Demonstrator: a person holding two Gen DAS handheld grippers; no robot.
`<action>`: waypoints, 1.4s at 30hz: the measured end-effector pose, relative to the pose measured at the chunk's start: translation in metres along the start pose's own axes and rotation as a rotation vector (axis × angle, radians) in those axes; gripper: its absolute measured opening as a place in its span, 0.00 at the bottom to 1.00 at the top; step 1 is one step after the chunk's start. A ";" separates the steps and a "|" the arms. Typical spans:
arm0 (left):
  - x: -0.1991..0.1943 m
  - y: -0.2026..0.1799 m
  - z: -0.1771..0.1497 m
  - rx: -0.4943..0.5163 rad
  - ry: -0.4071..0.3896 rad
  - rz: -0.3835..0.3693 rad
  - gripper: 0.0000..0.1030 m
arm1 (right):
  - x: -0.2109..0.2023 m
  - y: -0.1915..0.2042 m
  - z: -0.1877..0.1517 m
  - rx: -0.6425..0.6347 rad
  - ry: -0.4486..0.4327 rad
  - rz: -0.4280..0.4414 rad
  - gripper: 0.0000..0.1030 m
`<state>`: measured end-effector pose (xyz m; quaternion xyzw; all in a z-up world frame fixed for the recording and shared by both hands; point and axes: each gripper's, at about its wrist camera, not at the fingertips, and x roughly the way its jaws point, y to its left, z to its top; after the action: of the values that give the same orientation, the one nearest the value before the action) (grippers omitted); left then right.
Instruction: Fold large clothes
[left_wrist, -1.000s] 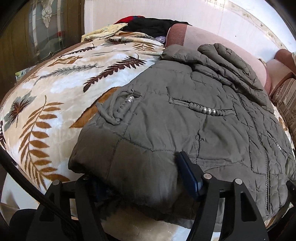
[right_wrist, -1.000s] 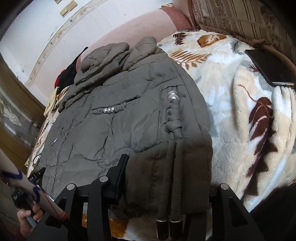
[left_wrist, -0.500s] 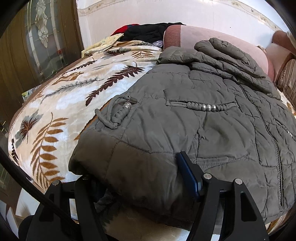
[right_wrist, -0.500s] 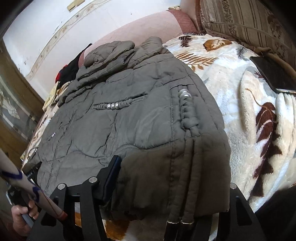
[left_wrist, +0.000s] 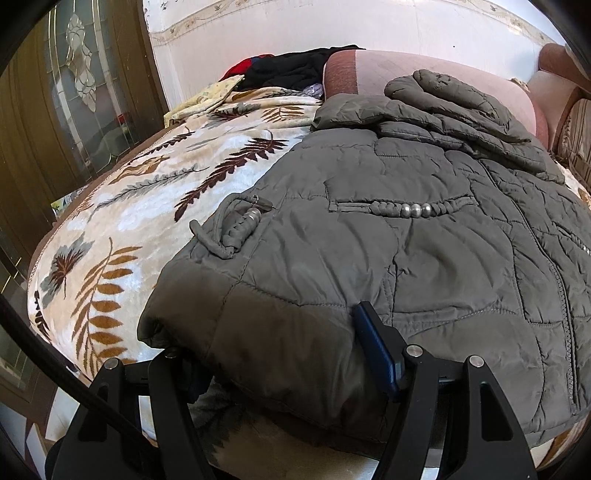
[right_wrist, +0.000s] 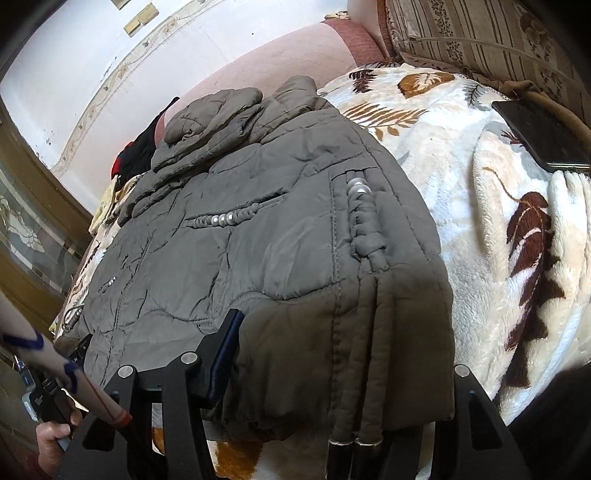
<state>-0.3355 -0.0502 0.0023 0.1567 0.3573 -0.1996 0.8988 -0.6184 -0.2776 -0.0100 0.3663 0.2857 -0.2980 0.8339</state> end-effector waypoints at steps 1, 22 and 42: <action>0.000 0.000 0.000 0.000 0.000 0.000 0.66 | 0.000 0.000 0.000 0.001 -0.002 -0.002 0.57; -0.015 -0.006 0.003 0.042 -0.075 -0.047 0.23 | -0.013 0.010 0.005 -0.060 -0.050 0.008 0.24; -0.054 -0.006 -0.007 0.049 -0.159 -0.107 0.18 | -0.059 0.015 0.007 -0.110 -0.157 0.020 0.17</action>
<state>-0.3781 -0.0391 0.0348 0.1431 0.2879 -0.2680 0.9082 -0.6446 -0.2574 0.0416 0.2985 0.2318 -0.3012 0.8755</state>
